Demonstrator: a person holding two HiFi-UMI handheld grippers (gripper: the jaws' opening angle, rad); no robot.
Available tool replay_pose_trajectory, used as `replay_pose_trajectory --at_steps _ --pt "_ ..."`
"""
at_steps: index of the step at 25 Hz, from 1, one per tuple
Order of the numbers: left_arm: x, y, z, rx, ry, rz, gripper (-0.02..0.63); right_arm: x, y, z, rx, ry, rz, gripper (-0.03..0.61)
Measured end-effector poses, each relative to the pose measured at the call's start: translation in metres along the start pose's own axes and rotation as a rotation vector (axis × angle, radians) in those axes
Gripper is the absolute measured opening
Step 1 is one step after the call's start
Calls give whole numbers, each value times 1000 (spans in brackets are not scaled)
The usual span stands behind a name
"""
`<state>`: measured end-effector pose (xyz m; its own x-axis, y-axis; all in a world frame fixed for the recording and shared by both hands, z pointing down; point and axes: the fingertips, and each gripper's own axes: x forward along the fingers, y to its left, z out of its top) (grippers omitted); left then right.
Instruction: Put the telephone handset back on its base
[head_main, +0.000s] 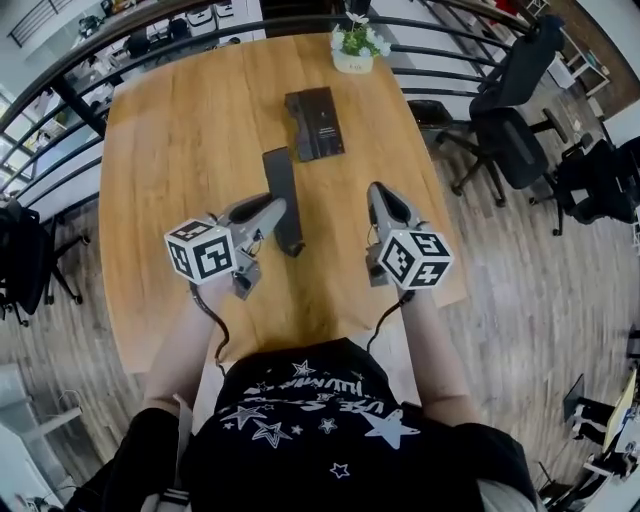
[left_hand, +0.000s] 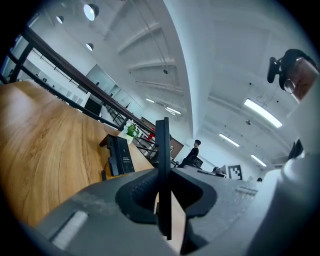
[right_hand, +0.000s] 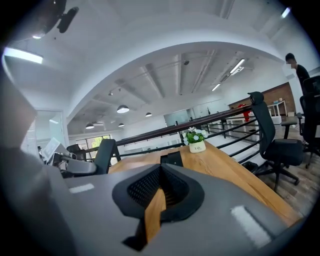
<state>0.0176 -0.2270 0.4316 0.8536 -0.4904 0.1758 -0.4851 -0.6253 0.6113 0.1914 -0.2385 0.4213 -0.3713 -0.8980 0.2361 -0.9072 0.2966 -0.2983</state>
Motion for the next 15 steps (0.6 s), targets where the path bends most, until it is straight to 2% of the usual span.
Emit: replay_pose_trajectory --at_steps 7,15 --pt "47 0 20 29 -23 -42 78 33 -24 -3 29 45 102 2" --pt "89 30 47 31 -16 -16 78 69 -45 -3 45 79 175 2"
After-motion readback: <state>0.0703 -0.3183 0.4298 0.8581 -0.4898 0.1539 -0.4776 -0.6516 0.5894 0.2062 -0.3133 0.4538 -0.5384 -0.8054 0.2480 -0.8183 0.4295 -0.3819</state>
